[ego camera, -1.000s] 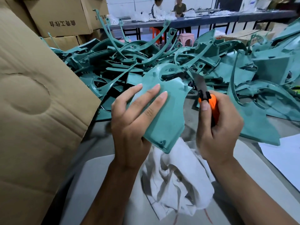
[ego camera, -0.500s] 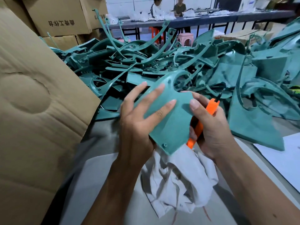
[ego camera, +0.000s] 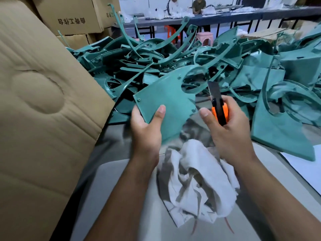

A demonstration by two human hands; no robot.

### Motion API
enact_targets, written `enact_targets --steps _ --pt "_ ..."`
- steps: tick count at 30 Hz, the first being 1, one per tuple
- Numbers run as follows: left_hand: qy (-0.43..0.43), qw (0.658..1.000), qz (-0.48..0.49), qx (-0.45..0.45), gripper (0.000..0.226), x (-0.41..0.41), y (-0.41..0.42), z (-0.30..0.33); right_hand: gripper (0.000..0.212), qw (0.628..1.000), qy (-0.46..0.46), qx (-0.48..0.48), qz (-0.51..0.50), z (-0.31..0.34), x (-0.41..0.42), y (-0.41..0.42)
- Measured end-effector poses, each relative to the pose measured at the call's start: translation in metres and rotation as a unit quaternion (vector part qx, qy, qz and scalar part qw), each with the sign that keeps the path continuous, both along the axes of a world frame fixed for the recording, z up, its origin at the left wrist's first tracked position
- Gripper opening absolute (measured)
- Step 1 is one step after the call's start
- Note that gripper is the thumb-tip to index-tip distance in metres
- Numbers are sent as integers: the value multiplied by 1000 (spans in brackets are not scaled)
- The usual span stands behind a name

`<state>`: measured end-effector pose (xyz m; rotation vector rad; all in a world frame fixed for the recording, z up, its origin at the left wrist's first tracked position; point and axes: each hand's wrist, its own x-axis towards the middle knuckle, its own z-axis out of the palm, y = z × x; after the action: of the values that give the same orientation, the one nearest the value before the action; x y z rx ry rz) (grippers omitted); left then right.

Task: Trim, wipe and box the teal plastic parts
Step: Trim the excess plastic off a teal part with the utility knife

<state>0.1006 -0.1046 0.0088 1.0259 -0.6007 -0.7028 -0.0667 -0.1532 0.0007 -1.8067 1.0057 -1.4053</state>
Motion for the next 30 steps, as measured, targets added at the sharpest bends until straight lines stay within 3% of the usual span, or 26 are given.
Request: enact_targets --steps 2,6,14,20,25,30 --pt "10 999 30 -15 36 9 -1 0 32 995 76 -50 -32 -3 -3 -3" --pt "52 998 25 -20 33 13 1 3 39 982 130 -134 33 -6 2 -2" --pt "144 989 22 2 30 -6 3 11 42 954 211 -196 86 -10 12 3" --pt "181 982 11 45 26 -2 8 18 34 954 196 -224 -23 -9 8 1" --pt "192 980 13 48 17 9 11 21 33 967 140 -178 -120 -7 2 -5" --pt "212 976 -9 46 28 6 9 17 32 950 182 -253 28 -8 14 8"
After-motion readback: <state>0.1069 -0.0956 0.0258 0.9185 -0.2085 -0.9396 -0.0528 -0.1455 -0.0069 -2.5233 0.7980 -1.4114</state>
